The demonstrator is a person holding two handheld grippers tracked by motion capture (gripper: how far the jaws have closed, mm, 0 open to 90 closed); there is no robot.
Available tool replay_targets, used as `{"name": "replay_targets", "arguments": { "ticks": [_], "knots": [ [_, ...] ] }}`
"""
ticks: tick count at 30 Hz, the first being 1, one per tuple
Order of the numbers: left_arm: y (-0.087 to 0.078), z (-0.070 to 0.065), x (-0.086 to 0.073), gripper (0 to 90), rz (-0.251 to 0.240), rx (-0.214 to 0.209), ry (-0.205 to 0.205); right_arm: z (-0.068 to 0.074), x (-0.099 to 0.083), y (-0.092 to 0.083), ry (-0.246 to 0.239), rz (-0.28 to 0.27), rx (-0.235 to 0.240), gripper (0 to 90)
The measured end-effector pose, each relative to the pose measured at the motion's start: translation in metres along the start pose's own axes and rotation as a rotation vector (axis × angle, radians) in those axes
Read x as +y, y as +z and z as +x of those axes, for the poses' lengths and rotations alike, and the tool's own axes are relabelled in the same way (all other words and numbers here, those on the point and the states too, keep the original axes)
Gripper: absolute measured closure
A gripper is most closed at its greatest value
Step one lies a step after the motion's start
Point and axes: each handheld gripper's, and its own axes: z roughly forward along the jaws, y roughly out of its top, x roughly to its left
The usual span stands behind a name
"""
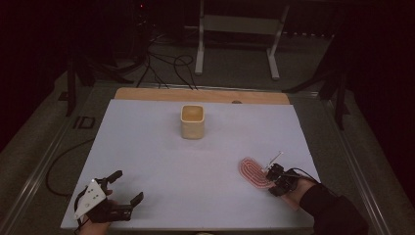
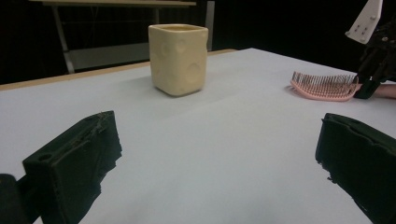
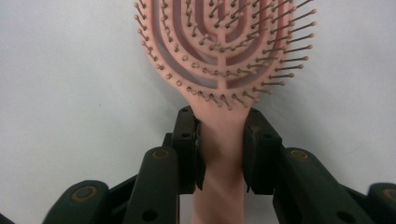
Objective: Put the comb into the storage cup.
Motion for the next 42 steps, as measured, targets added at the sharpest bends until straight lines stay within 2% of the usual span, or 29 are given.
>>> {"name": "replay_targets", "arguments": {
  "ticks": [8,12,17,19,20,22,27,31,32,35,42],
  "knots": [
    [0.002,0.0,0.0,0.3,0.0,0.0,-0.002,0.001,-0.006,-0.003,-0.002,-0.07,-0.012,70.3],
    [0.001,0.0,0.0,0.3,0.002,0.002,-0.004,0.0,-0.004,-0.009,-0.027,-0.119,-0.003,70.3],
    [0.001,0.0,0.0,0.3,0.002,0.004,-0.003,0.0,-0.002,-0.014,-0.032,-0.158,0.002,70.3],
    [0.001,0.0,0.0,0.3,0.0,0.002,-0.004,0.0,-0.001,-0.016,-0.033,-0.184,0.0,70.3],
    [0.001,0.0,0.0,0.3,0.002,0.002,-0.003,0.001,0.001,-0.017,-0.052,-0.194,0.001,70.3],
    [0.001,0.0,0.0,0.3,0.004,0.001,-0.002,0.002,0.003,-0.019,-0.046,-0.219,-0.005,70.4],
    [0.001,0.0,0.0,0.3,0.005,0.001,-0.002,0.005,0.009,-0.025,-0.055,-0.3,-0.003,70.5],
    [0.002,0.0,0.0,0.3,0.002,0.0,-0.002,0.009,0.015,-0.031,-0.06,-0.39,-0.001,70.6],
    [0.002,0.0,0.0,0.3,0.005,0.0,-0.001,0.01,0.017,-0.033,-0.048,-0.41,0.002,70.6],
    [0.002,0.0,0.0,0.3,0.002,-0.001,-0.002,0.015,0.024,-0.036,-0.05,-0.473,0.025,70.7],
    [0.001,0.001,0.0,0.3,0.001,0.0,-0.004,0.029,0.035,-0.041,-0.062,-0.573,0.063,70.7]
  ]
}}
